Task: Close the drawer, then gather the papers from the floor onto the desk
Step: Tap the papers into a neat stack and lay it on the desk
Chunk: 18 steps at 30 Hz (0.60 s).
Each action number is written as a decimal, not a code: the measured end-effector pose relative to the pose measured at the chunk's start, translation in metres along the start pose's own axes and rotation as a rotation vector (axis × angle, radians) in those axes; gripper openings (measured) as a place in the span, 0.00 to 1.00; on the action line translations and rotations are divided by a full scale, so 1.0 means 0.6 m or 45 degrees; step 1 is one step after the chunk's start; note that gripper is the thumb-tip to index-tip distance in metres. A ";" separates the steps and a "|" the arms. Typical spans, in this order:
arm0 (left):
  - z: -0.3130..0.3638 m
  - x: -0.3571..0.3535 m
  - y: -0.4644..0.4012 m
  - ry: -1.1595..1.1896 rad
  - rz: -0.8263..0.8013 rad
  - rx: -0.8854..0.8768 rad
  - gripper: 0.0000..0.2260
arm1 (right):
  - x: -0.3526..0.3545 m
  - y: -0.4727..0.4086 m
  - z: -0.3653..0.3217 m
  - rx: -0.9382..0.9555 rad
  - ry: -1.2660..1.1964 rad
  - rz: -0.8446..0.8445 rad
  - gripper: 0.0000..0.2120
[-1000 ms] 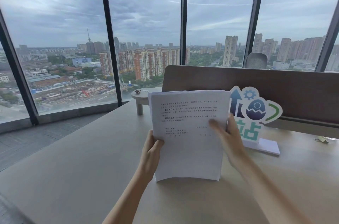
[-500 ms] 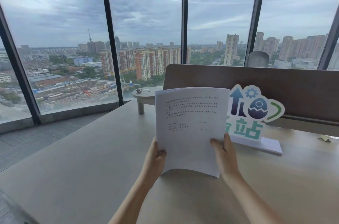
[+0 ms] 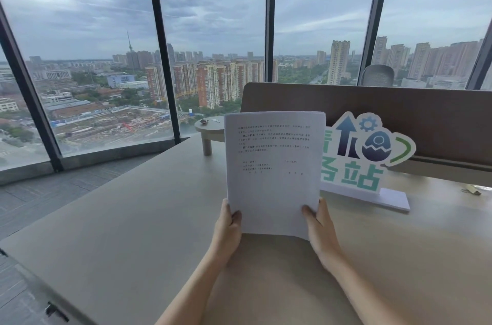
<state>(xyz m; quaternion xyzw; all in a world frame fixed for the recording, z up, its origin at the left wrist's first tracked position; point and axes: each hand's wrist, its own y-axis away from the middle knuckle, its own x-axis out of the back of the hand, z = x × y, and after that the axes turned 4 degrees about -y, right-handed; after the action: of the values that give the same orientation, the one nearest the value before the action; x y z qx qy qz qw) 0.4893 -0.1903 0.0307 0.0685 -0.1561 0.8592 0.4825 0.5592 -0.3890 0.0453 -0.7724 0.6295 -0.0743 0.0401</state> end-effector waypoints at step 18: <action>-0.050 0.233 -0.109 -0.250 0.513 0.457 0.08 | -0.272 -0.103 -0.058 -0.389 0.144 -0.329 0.14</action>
<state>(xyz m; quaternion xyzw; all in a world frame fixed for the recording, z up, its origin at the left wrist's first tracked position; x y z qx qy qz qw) 0.4728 -0.0359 0.0533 0.2033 -0.0582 0.9408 0.2649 0.5811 -0.2157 0.0785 -0.8384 0.5305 -0.0258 -0.1228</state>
